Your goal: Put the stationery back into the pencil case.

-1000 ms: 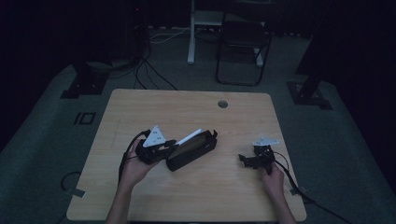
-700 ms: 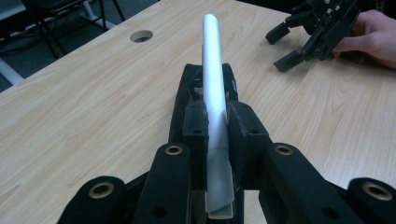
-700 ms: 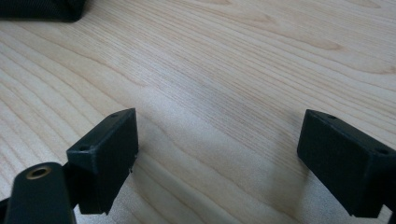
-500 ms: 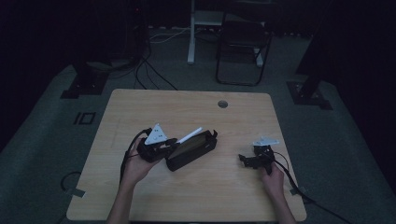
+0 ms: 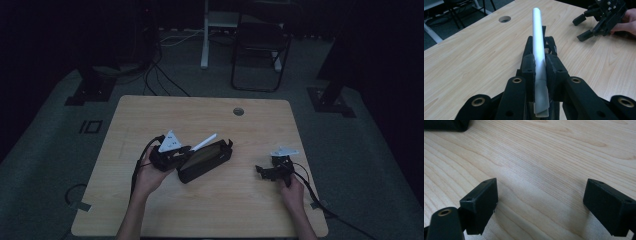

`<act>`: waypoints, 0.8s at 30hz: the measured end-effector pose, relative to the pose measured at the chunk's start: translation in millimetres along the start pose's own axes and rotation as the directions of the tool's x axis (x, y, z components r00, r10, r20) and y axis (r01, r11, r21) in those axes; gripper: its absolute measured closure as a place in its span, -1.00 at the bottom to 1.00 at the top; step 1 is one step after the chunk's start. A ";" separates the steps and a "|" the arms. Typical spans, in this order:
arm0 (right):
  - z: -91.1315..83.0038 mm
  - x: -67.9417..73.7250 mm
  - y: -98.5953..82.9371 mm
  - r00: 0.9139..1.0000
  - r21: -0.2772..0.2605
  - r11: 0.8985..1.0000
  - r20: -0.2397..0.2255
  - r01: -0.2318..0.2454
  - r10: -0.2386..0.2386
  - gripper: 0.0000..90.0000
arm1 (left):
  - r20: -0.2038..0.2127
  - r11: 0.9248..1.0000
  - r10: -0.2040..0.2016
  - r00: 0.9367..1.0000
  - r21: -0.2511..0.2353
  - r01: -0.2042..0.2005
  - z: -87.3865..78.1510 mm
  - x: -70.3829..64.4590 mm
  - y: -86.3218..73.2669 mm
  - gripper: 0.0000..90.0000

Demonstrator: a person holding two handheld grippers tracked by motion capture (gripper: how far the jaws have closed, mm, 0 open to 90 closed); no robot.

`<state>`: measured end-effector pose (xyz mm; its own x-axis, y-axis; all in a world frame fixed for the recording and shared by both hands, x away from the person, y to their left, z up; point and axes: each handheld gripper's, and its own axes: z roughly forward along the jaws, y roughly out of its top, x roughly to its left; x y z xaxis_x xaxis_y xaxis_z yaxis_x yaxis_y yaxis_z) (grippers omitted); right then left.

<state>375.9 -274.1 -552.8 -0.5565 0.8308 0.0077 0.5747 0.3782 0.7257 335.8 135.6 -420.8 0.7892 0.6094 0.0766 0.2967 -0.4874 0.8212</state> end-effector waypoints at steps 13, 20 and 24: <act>0.0 0.0 0.0 1.000 0.000 1.000 0.000 0.000 0.000 -0.73 | 0.000 1.000 -0.007 1.000 0.002 0.007 10.7 -0.5 2.4 0.75; 0.0 0.0 0.0 1.000 0.000 1.000 0.000 0.000 0.000 -0.73 | 0.009 1.000 -0.005 1.000 0.005 0.005 16.4 -0.5 3.3 0.75; 0.0 0.0 0.0 1.000 0.000 1.000 0.000 -0.001 0.001 -0.73 | 0.012 1.000 -0.003 1.000 0.007 0.003 19.5 0.1 4.2 0.75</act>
<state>375.9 -274.0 -552.7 -0.5561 0.8311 0.0080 0.5750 0.3778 0.7257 347.6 121.5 -428.4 0.7947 0.6033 0.0670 0.3030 -0.4900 0.8174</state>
